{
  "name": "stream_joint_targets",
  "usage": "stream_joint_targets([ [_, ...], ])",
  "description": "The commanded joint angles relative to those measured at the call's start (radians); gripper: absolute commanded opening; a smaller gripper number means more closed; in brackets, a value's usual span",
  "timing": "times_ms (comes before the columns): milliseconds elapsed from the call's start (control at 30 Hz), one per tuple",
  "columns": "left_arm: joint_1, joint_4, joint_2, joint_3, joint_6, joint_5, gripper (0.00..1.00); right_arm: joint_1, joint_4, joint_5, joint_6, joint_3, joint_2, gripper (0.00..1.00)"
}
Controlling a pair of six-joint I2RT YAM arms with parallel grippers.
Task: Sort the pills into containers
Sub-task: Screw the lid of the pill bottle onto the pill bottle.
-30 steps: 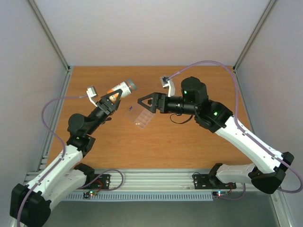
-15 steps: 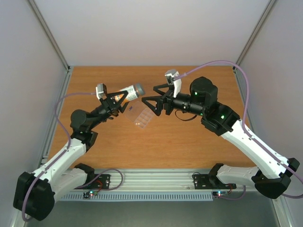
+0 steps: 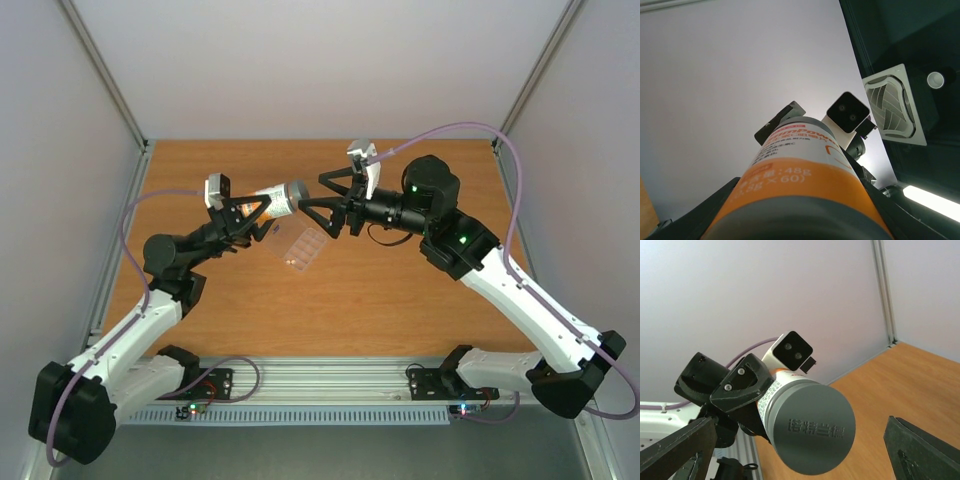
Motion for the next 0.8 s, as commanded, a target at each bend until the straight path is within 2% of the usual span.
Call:
stream_joint_targets([
  [0, 0.004, 0.098, 0.000, 0.035, -0.025, 0.035, 0.00, -0.020, 0.088, -0.099, 0.030, -0.024, 0.016, 0.94],
  [300, 0.002, 0.103, -0.002, 0.044, -0.026, 0.054, 0.00, -0.045, 0.151, -0.178, 0.090, -0.036, 0.050, 0.91],
  [767, 0.002, 0.107, 0.006, 0.049, -0.020, 0.055, 0.00, -0.049, 0.161, -0.236, 0.108, -0.032, 0.084, 0.83],
])
